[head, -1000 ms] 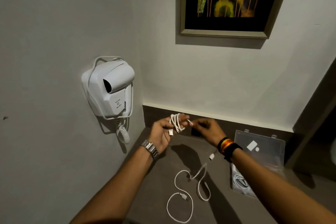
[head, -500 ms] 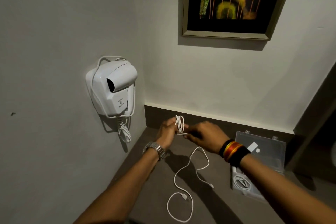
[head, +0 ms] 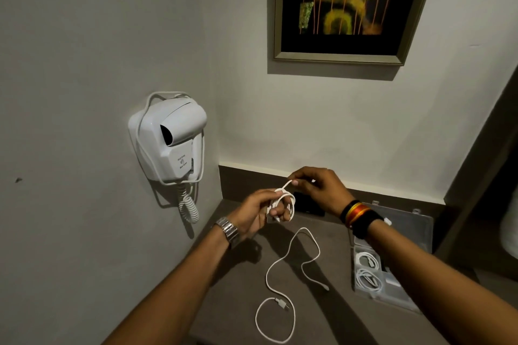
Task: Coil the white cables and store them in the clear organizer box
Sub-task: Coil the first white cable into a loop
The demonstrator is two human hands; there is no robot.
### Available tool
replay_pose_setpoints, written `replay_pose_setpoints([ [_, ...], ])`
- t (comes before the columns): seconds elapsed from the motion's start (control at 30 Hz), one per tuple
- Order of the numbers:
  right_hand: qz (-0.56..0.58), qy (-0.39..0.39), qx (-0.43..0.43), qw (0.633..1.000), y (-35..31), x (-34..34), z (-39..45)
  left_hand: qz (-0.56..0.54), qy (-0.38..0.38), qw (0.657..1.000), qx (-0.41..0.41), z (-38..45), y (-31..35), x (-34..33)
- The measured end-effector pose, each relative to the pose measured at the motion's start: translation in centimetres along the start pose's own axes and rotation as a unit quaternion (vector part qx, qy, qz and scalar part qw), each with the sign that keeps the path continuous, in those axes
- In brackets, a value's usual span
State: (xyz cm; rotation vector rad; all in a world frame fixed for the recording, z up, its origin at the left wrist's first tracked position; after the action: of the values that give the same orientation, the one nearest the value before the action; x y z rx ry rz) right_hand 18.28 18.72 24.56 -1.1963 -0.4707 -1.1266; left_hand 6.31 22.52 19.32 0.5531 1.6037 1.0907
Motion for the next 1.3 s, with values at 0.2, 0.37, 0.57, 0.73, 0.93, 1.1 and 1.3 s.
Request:
replay_pose_setpoints([
  [0.2,0.041,0.031,-0.043,0.998,0.4,-1.7,-0.8,-0.060,0.024,0.998,-0.004,-0.8,0.2,0.1],
  [0.37,0.285,-0.041,-0.127,0.949,0.8,-4.1,-1.3,-0.079,0.045,0.996,-0.006,-0.9,-0.1,0.5],
  [0.57,0.405,-0.099,-0.150,0.896,0.6,-4.8,-2.6,-0.037,0.069,0.997,-0.013,-1.2,0.0,1.8],
  [0.73,0.385,-0.087,-0.158,0.905,0.6,-5.1,-2.7,0.208,0.163,0.963,-0.057,-0.7,0.5,4.3],
  [0.93,0.344,-0.051,-0.184,0.919,0.8,-5.0,-3.1,0.597,0.179,0.760,-0.183,-1.0,2.1,3.0],
  [1.1,0.310,-0.028,-0.199,0.929,0.9,-5.1,-3.3,0.588,0.184,0.764,-0.190,-1.1,1.5,3.6],
  [1.3,0.287,-0.012,-0.199,0.937,1.3,-5.0,-3.4,0.576,0.171,0.778,-0.185,-0.9,1.5,3.6],
])
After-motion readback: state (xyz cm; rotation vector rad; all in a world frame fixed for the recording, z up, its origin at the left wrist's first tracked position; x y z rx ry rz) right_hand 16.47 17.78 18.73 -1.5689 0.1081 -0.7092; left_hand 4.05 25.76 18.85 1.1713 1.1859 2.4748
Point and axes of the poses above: each hand's wrist, its own z-axis towards the middle knuckle, its own x-axis out of the back of the hand, y = z × x, the point moved 10 cm from there along z, towards the middle knuckle, and after that the axes turned 13 degrees about -z, right-handed, at the moved point
